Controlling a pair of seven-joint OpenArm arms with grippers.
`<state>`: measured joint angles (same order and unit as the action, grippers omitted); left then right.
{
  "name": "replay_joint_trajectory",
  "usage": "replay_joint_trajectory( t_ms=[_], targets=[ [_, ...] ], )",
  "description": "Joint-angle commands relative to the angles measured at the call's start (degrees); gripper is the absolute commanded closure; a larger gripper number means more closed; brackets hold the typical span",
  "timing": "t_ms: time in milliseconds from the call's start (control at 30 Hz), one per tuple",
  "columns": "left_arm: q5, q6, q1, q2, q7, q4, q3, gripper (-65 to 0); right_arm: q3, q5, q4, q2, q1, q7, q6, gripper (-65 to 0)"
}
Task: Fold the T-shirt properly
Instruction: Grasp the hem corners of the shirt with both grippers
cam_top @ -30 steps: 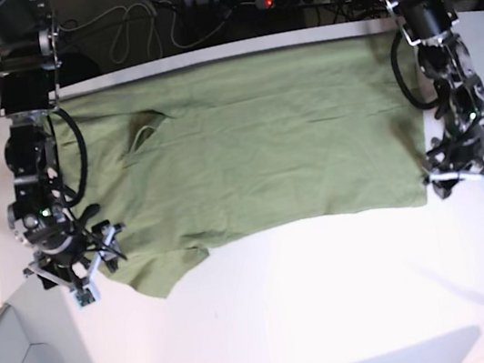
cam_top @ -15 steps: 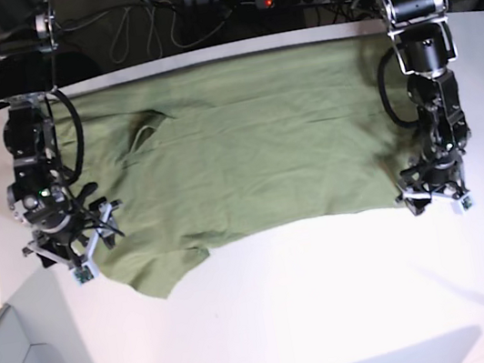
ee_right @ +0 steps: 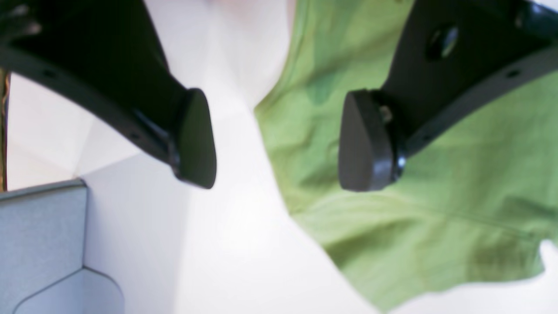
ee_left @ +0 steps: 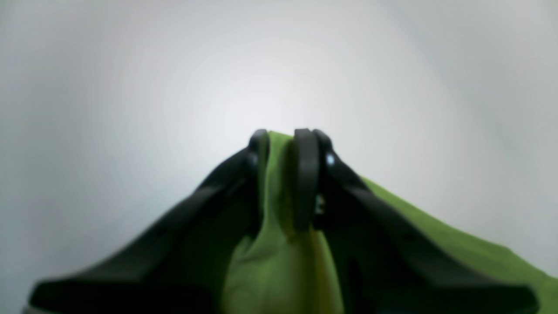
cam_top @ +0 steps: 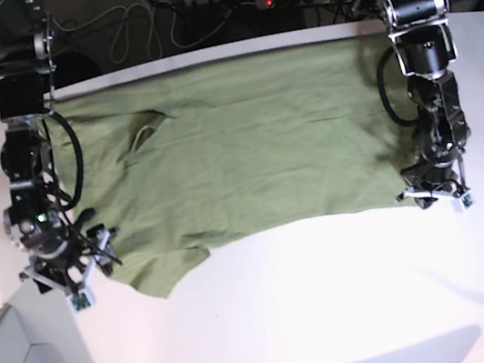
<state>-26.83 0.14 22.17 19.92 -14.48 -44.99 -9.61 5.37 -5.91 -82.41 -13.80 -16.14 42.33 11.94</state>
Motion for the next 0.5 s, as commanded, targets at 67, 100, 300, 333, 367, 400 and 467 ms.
replay_joint_trajectory(
  t_ms=[67, 100, 300, 333, 367, 400, 467],
  targets=[
    [0.1, 0.0, 0.9, 0.5, -1.4, 0.4, -0.1, -5.2, 0.2, 0.2, 4.0, 0.4, -5.4, -1.1, 0.1, -42.7],
    [0.1, 0.0, 0.9, 0.5, -1.4, 0.4, -0.1, -2.8, 0.2, 0.2, 5.9, 0.5, -6.9, -1.1, 0.1, -42.8],
    [0.1, 0.0, 0.9, 0.4, -1.5, -0.5, -0.1, 0.0, 0.3, 0.2, 16.7, 2.1, -14.5, -2.9, 0.1, -45.9],
    [0.1, 0.1, 0.9, 0.3, -1.5, -0.5, -0.1, 0.0, 0.3, 0.2, 18.6, 2.1, -15.3, -3.8, 0.1, -47.7],
    [0.0, 0.1, 0.9, 0.3, -1.5, -0.5, -0.1, 0.0, 0.3, 0.3, 20.3, 2.1, -16.0, -4.7, 0.1, -49.2],
    [0.1, 0.1, 0.9, 0.3, -1.5, -0.5, -0.1, 0.0, 0.3, 0.3, 22.0, 2.1, -16.4, -5.6, 0.1, -50.6],
    [0.1, 0.1, 0.8, 0.3, -1.5, -0.5, -0.2, 0.0, 0.3, 0.4, 25.3, 2.2, -17.3, -8.3, 0.1, -52.1]
  ],
)
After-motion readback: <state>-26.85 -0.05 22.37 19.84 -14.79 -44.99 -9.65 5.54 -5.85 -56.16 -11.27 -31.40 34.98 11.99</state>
